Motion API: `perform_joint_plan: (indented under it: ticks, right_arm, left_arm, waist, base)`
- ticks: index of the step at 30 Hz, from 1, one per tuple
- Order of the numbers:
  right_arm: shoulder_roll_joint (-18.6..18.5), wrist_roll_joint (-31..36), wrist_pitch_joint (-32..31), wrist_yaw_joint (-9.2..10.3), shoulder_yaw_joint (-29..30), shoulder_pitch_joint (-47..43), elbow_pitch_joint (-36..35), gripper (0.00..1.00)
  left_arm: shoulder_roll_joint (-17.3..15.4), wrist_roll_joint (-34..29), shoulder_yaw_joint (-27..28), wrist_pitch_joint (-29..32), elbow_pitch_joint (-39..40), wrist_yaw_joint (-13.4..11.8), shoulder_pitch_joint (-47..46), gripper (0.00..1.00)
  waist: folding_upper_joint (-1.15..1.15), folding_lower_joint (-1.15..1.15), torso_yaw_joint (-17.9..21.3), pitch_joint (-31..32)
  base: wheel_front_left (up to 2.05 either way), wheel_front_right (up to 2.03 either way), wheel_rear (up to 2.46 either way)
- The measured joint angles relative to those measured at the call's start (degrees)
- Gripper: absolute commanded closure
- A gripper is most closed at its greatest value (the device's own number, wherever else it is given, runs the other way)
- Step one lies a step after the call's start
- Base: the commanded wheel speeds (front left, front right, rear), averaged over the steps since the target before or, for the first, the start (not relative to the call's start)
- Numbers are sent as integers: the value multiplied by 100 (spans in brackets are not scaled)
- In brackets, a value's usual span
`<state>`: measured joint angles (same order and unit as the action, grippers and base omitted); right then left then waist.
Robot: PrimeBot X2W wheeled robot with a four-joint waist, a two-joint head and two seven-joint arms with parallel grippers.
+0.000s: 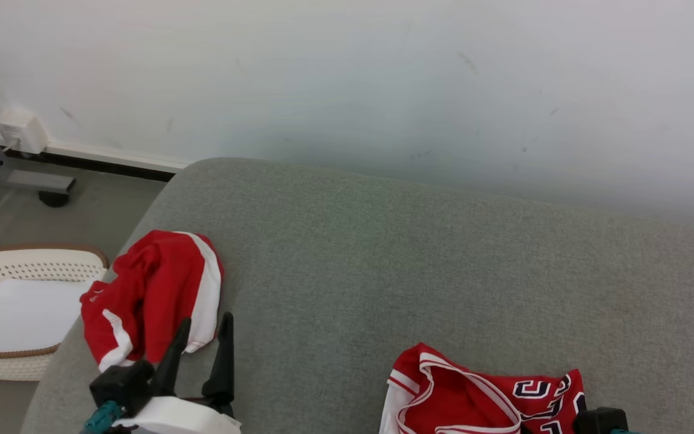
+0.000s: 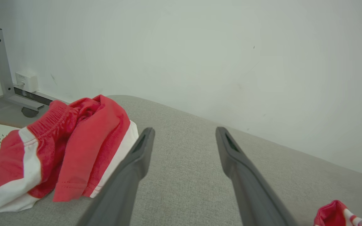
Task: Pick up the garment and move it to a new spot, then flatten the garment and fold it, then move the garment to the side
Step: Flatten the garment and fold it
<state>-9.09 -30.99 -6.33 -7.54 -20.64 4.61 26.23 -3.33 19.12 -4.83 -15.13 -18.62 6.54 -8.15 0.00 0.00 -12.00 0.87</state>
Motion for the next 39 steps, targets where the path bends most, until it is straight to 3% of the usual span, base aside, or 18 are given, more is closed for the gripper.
perform_joint_plan:
  ticks: [9,18,22,27,30,33,39]
  right_arm:
    - [126,-107,207,0,-634,242,-220,100]
    - [359,-502,256,0,-1563,609,-226,100]
    - [344,-789,623,0,-1634,757,-345,100]
    - [0,-818,1183,0,-1395,900,-630,100]
    - [-125,-795,1452,0,-1054,938,-898,60]
    - [-286,-588,1605,0,-590,940,-1156,0]
    - [-488,9,1634,-1,322,765,-1674,0]
  left_arm:
    - [4,-47,25,0,-27,25,-8,0]
    - [13,-56,34,0,-87,45,-19,0]
    - [19,-57,55,0,-58,48,-21,0]
    - [29,-63,85,0,57,49,-13,0]
    - [35,-63,110,0,143,49,2,0]
    - [40,-64,155,0,253,49,44,0]
    - [46,-100,212,0,416,49,115,0]
  waist:
    - [0,0,-163,-18]
    - [0,0,-87,-27]
    - [0,0,6,-29]
    - [0,0,188,-19]
    - [0,0,333,-4]
    - [0,0,492,17]
    - [0,0,831,44]
  base:
    - [0,0,0]
    - [0,0,0]
    - [0,0,0]
    - [0,0,0]
    - [0,0,0]
    - [0,0,0]
    - [0,0,0]
